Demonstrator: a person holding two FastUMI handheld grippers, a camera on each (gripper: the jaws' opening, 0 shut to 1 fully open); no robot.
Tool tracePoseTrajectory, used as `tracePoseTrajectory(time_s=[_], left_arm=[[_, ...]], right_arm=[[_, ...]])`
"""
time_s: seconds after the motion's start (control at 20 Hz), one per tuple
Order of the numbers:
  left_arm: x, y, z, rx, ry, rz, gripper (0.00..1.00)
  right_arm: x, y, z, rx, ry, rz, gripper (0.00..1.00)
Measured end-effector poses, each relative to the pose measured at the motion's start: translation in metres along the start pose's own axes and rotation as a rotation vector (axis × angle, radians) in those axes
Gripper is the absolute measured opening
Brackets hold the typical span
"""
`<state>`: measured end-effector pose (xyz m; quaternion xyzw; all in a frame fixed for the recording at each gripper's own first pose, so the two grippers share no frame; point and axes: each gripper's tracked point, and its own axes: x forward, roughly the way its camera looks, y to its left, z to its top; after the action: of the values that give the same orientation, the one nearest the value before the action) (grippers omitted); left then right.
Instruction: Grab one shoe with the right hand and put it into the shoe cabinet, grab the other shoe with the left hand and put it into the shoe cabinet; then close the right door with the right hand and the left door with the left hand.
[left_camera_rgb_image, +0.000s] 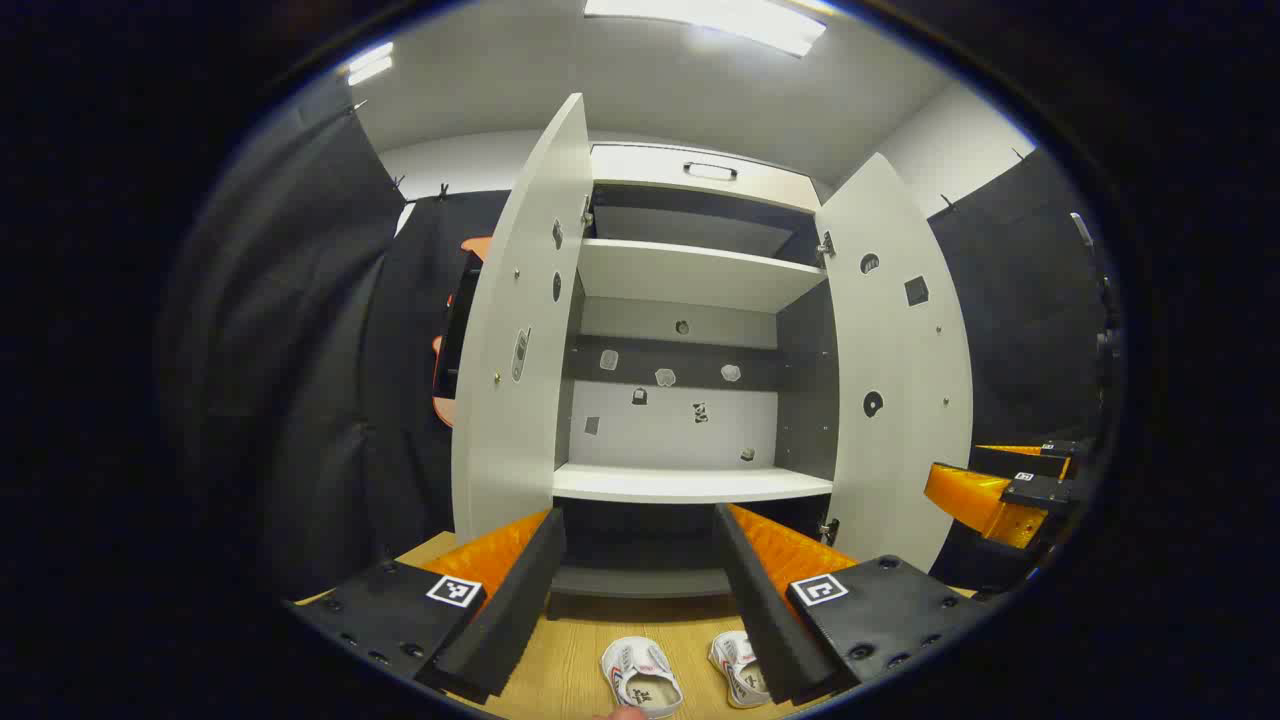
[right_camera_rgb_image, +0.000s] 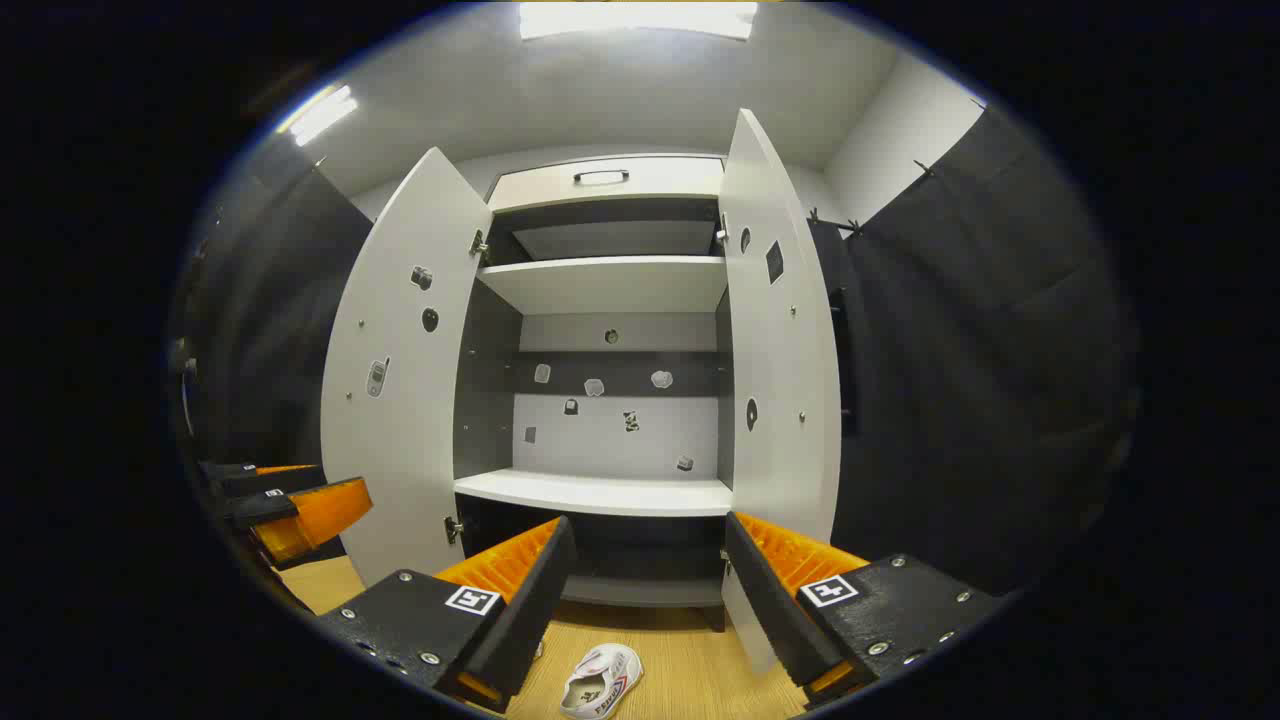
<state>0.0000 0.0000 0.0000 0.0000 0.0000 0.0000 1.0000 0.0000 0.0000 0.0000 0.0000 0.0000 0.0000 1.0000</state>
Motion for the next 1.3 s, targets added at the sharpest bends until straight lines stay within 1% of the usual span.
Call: tracePoseTrajectory(time_s=[0.85, 1.3], left_arm=[[0.0005, -0.0003, -0.0012, 0.003, 0.007, -0.002, 0.96], [0.0005, 0.0006, -0.0015, 0.005, 0.01, 0.001, 0.96]], right_arm=[[-0.0003, -0.0004, -0.001, 0.002, 0.002, -0.002, 0.93], [0.0058, 0.0013, 0.0063, -0.016, -0.017, 0.004, 0.93]])
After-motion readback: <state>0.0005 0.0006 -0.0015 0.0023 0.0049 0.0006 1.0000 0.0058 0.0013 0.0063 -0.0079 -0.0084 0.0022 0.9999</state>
